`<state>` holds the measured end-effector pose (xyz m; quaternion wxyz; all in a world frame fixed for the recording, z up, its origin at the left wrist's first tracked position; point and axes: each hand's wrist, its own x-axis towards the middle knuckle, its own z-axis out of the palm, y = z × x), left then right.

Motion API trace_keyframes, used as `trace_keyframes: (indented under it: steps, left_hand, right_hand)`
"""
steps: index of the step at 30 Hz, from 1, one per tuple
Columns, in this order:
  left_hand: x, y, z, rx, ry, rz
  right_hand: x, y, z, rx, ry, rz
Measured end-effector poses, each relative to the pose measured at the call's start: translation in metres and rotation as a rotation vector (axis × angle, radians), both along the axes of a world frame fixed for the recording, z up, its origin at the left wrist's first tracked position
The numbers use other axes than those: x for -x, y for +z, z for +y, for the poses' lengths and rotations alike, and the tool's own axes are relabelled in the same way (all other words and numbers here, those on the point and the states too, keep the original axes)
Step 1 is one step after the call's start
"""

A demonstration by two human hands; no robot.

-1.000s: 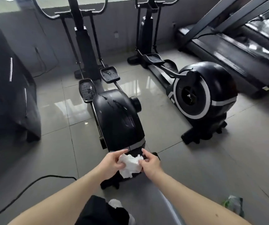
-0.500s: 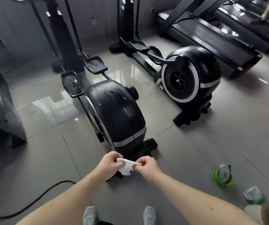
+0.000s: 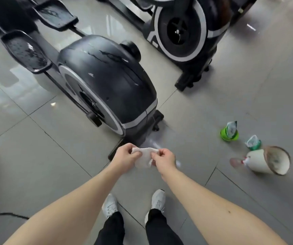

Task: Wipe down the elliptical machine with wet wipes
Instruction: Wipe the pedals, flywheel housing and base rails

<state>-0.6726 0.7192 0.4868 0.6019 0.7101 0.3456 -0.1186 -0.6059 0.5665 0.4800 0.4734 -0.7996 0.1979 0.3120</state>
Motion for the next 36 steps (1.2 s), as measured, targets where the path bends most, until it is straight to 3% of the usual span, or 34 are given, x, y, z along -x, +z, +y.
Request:
trace_keyframes:
  steps: [5, 10, 12, 15, 20, 23, 28, 30, 32, 36]
  left_hand:
    - [-0.016, -0.063, -0.014, -0.008, -0.045, 0.015]
    - [-0.036, -0.138, -0.031, 0.002, -0.060, 0.015]
    - [-0.046, -0.167, -0.032, 0.031, -0.079, 0.004]
    - [-0.058, -0.212, -0.027, 0.011, -0.135, 0.007]
    - [-0.079, -0.302, -0.011, -0.298, -0.290, -0.071]
    - [-0.092, -0.349, 0.002, -0.494, -0.260, -0.115]
    - [-0.099, -0.399, 0.007, -0.831, -0.299, -0.226]
    - [-0.101, -0.411, 0.008, -0.963, -0.333, -0.265]
    - [-0.102, -0.419, 0.009, -1.037, -0.373, -0.294]
    - [-0.096, -0.428, 0.014, -1.022, -0.362, -0.347]
  right_hand:
    - [-0.017, -0.063, -0.005, 0.107, -0.064, -0.088]
    - [-0.032, -0.148, -0.003, -0.179, -0.209, 0.032]
    - [-0.040, -0.182, -0.004, -0.315, -0.193, 0.067]
    - [-0.052, -0.238, -0.004, -0.346, -0.105, 0.035]
    - [-0.090, -0.330, 0.003, -0.345, -0.085, -0.113]
    - [-0.123, -0.368, 0.015, -0.425, -0.186, -0.236]
    - [-0.171, -0.432, 0.031, -0.306, -0.153, -0.549]
    - [-0.185, -0.447, 0.041, -0.355, -0.169, -0.612]
    - [-0.196, -0.456, 0.045, -0.418, -0.204, -0.667]
    - [-0.192, -0.469, 0.048, -0.323, -0.139, -0.813]
